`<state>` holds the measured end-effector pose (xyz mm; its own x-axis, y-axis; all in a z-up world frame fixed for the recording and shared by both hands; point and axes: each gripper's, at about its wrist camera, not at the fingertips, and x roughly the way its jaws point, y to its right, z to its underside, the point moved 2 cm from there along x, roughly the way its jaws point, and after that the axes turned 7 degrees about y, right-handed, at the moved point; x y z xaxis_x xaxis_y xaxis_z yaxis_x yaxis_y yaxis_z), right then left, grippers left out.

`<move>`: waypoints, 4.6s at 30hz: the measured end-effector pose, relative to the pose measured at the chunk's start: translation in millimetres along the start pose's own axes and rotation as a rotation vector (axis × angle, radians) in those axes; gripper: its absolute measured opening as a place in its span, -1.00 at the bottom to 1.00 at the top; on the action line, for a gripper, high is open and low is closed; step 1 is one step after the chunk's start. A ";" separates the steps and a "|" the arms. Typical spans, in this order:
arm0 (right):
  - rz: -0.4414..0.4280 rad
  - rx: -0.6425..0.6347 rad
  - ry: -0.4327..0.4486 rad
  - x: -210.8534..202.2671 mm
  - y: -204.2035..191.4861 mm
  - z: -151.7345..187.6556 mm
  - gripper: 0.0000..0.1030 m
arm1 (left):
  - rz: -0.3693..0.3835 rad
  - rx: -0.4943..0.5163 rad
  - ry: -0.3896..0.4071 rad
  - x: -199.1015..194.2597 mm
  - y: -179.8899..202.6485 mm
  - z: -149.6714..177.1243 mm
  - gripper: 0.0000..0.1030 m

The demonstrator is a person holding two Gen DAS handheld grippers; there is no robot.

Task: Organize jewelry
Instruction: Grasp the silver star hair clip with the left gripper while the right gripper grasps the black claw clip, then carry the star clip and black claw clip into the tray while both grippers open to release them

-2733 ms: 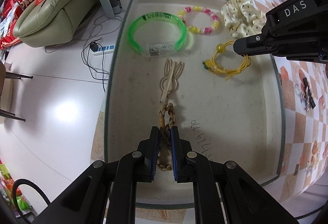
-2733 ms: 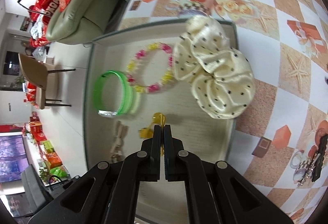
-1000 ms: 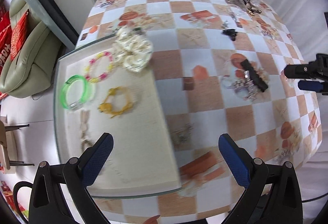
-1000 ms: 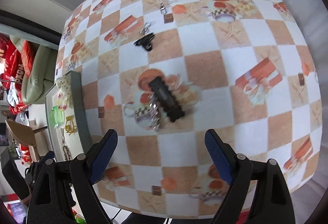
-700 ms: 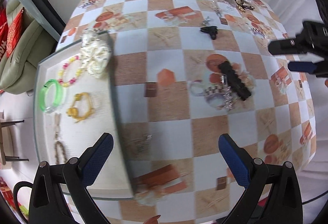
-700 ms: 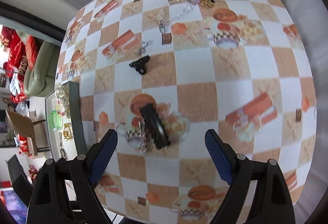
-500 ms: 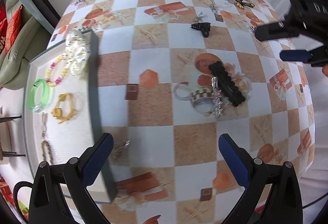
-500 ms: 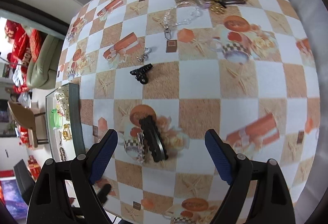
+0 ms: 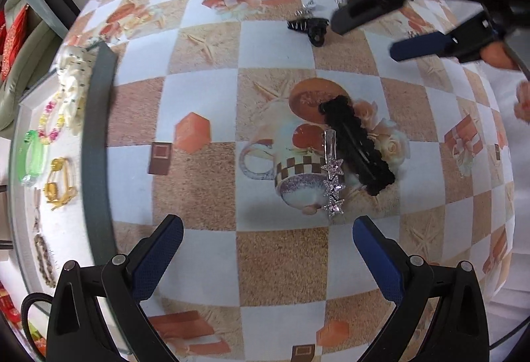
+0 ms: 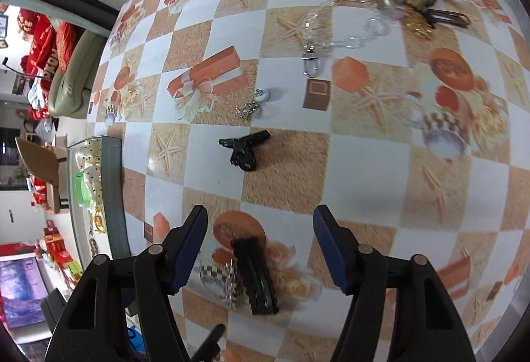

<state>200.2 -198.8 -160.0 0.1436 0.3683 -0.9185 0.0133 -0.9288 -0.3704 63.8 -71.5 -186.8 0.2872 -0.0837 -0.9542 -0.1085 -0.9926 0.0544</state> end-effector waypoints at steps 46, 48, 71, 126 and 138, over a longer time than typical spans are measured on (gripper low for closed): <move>0.007 0.061 0.029 -28.1 32.7 25.6 -0.63 | 0.115 0.015 0.026 -16.8 40.0 -23.8 -0.60; -0.005 0.072 0.024 -32.5 32.4 33.4 -0.63 | 0.128 0.010 0.032 -25.3 37.3 -21.8 -0.60; -0.072 0.025 0.049 -82.3 -16.3 100.8 -0.63 | 0.079 -0.092 0.115 -103.6 -39.3 20.5 -0.60; -0.013 -0.141 -0.023 76.6 -273.6 65.2 -0.63 | 0.012 -0.186 0.095 -36.8 -272.0 49.7 -0.60; 0.036 -0.136 -0.045 111.7 -272.0 54.6 -0.63 | -0.034 -0.157 0.095 -28.5 -264.3 50.8 -0.60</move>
<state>158.6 97.2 -169.4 0.1021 0.3333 -0.9373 0.1429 -0.9373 -0.3178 35.9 197.7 -188.9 0.3774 -0.0502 -0.9247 0.0502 -0.9960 0.0745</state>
